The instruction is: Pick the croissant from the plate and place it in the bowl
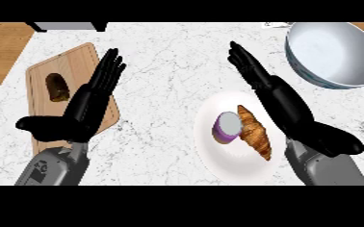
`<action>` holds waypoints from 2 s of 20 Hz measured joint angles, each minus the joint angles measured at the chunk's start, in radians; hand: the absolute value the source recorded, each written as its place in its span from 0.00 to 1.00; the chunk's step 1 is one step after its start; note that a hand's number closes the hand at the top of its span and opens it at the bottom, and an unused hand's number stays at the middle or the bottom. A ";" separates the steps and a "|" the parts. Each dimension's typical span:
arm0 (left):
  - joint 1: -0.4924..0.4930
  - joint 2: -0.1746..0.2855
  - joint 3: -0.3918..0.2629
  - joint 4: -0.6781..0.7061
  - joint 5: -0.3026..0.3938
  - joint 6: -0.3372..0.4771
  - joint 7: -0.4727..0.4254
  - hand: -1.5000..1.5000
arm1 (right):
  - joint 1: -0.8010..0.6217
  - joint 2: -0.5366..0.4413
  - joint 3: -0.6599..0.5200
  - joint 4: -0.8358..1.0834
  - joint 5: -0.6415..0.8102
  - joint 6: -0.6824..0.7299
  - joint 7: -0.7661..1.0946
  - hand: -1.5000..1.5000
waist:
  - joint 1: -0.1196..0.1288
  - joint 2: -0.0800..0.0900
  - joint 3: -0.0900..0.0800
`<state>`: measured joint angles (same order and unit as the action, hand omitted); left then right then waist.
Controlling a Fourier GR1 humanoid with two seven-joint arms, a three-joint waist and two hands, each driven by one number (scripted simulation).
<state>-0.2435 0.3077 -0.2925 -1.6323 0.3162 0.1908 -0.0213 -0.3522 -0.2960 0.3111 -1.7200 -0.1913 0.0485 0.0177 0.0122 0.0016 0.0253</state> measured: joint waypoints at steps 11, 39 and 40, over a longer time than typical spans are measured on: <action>0.104 0.156 0.157 0.101 -0.082 0.098 0.066 0.50 | 0.004 -0.344 -0.101 -0.022 0.306 0.033 0.079 0.00 | -0.048 -0.017 -0.030; 0.077 0.128 0.231 0.116 -0.145 0.026 0.122 0.50 | 0.010 -0.431 -0.014 -0.357 0.528 0.366 0.660 0.00 | 0.016 0.003 -0.028; 0.076 0.126 0.233 0.119 -0.144 0.022 0.120 0.50 | -0.013 -0.421 0.010 -0.320 0.534 0.388 0.668 0.00 | 0.017 0.003 -0.028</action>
<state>-0.1676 0.4340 -0.0594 -1.5132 0.1720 0.2130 0.0988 -0.3648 -0.7172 0.3210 -2.0397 0.3428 0.4362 0.6853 0.0289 0.0046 -0.0026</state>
